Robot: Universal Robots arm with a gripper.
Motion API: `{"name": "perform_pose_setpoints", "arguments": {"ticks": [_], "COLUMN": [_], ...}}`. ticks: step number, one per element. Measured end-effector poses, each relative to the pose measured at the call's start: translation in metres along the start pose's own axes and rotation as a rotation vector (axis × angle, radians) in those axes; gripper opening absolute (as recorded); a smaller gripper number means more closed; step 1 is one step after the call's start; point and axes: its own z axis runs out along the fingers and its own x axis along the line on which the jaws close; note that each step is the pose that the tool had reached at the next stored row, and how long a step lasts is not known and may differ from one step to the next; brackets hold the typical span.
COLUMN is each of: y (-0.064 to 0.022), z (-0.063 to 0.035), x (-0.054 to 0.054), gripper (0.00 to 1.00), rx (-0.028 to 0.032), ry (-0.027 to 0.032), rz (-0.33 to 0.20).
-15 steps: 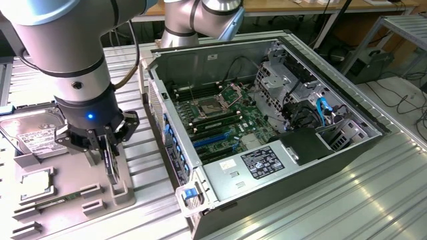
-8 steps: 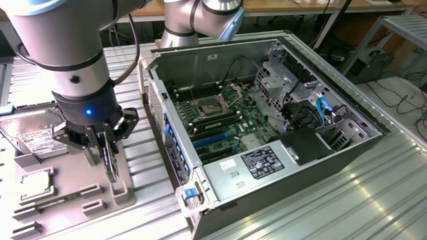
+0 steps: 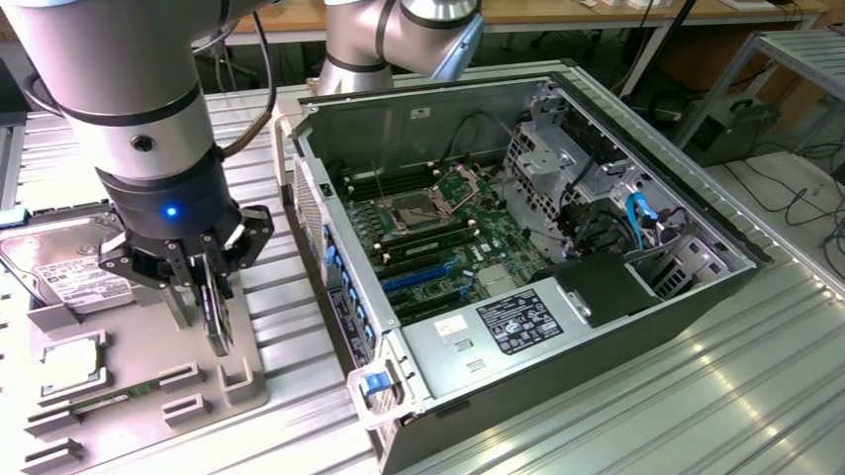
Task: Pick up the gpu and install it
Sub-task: 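Pick up the gpu and move the gpu toward the slot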
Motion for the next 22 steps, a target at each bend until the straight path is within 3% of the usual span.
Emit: {"name": "perform_pose_setpoints", "arguments": {"ticks": [22], "y": [-0.0003], "z": [-0.0293], "x": [0.000], "gripper": [0.28], "rx": [0.0000], "ry": [-0.0001], "rz": [0.000]}}
